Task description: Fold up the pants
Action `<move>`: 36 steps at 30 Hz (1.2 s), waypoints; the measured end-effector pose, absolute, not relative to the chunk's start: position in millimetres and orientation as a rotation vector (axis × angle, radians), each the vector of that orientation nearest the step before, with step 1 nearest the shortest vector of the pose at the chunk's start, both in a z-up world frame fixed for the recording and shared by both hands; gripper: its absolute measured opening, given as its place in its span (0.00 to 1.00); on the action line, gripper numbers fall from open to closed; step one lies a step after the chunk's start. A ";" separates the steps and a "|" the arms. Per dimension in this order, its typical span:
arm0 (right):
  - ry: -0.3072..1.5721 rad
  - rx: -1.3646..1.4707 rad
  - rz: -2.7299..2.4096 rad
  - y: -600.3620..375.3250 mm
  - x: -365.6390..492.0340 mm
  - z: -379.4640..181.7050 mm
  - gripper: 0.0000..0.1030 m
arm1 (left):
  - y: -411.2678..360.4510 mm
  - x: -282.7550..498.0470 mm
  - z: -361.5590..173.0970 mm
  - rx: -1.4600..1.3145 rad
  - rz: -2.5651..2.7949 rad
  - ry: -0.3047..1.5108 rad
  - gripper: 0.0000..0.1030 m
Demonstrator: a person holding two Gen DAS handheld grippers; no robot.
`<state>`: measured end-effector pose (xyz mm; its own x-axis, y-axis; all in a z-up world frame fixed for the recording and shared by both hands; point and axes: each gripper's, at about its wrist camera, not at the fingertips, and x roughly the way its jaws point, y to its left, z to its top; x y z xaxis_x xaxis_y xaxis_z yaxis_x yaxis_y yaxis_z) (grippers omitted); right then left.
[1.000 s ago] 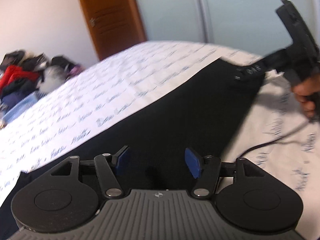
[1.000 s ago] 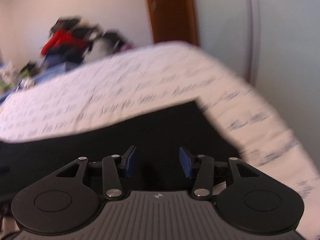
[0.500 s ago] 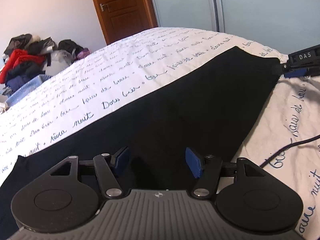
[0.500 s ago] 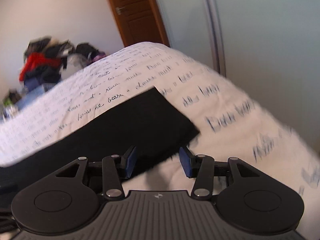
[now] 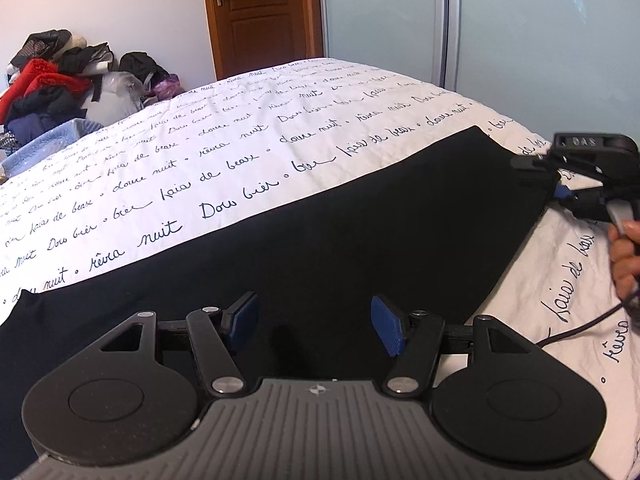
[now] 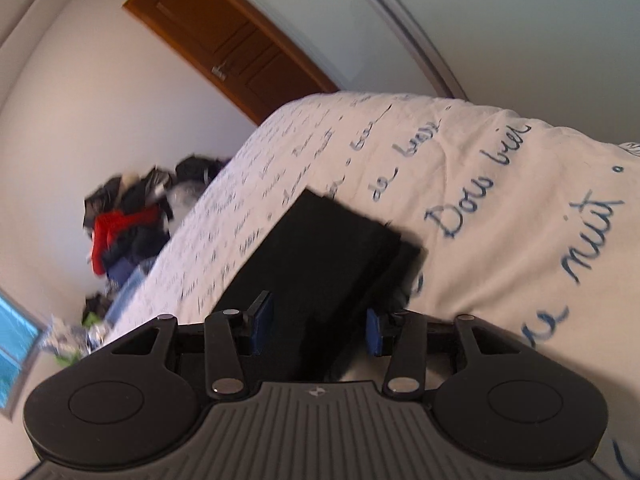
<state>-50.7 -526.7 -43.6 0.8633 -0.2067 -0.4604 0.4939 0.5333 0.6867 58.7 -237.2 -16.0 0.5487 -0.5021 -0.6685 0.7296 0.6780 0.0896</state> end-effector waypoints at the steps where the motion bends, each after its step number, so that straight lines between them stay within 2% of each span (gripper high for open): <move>1: 0.332 0.927 -0.433 -529.5 -48.1 -43.9 0.43 | -238.3 59.0 -15.8 0.383 -0.749 0.656 0.63; 4: 0.313 0.933 -0.461 -535.9 -39.2 -44.3 0.37 | -239.7 60.7 -15.0 0.375 -0.747 0.667 0.63; 6: 0.323 0.925 -0.482 -539.4 -34.9 -45.2 0.20 | -239.8 64.1 -14.5 0.354 -0.752 0.690 0.63; 8: 0.330 0.927 -0.497 -542.4 -34.1 -47.5 0.11 | -240.5 69.9 -14.6 0.328 -0.757 0.726 0.63; 9: 0.326 0.932 -0.497 -543.2 -34.6 -48.2 0.10 | -240.6 73.1 -15.0 0.314 -0.759 0.748 0.63; 13: 0.335 0.835 -0.485 -532.5 -32.3 -38.3 0.09 | -241.0 89.0 -16.1 0.232 -0.763 0.833 0.63; 21: 0.437 0.379 -0.420 -478.5 -9.2 1.6 0.09 | -236.2 124.5 -9.7 -0.054 -0.775 0.961 0.63; 30: 0.501 0.058 -0.295 -406.8 13.2 14.0 0.09 | -242.3 161.3 -23.4 -0.511 -0.946 1.185 0.75; 36: 0.511 -0.036 -0.171 -359.7 15.4 13.9 0.09 | -249.2 167.8 -30.0 -0.656 -0.979 1.207 0.76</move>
